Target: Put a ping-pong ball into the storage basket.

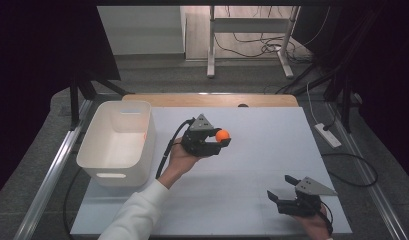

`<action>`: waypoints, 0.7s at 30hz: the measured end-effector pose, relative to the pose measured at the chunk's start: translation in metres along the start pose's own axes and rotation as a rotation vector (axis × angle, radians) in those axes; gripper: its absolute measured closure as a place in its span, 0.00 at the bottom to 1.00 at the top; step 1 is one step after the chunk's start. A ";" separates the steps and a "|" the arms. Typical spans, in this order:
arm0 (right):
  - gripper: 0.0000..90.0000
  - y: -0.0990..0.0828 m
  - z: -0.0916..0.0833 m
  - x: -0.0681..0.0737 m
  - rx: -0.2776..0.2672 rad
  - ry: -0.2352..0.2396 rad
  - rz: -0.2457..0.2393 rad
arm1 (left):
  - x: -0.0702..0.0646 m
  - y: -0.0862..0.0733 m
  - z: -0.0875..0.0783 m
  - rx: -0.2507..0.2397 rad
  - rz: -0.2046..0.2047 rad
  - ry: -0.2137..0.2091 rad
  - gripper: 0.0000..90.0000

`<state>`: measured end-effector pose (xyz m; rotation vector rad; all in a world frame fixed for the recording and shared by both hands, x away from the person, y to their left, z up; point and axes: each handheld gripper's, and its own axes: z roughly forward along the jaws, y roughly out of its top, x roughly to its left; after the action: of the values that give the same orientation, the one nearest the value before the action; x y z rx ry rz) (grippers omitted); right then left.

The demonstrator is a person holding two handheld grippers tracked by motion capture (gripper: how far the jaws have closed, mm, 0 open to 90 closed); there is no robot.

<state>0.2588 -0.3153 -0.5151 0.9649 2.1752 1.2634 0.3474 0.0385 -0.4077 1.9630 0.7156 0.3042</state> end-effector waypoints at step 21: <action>0.15 0.000 0.001 0.000 0.007 -0.004 -0.006 | 0.009 0.001 -0.028 -0.040 0.004 0.061 0.56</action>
<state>0.2596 -0.3146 -0.5156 0.9624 2.1792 1.2511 0.3412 0.0634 -0.3944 1.9248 0.7395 0.3789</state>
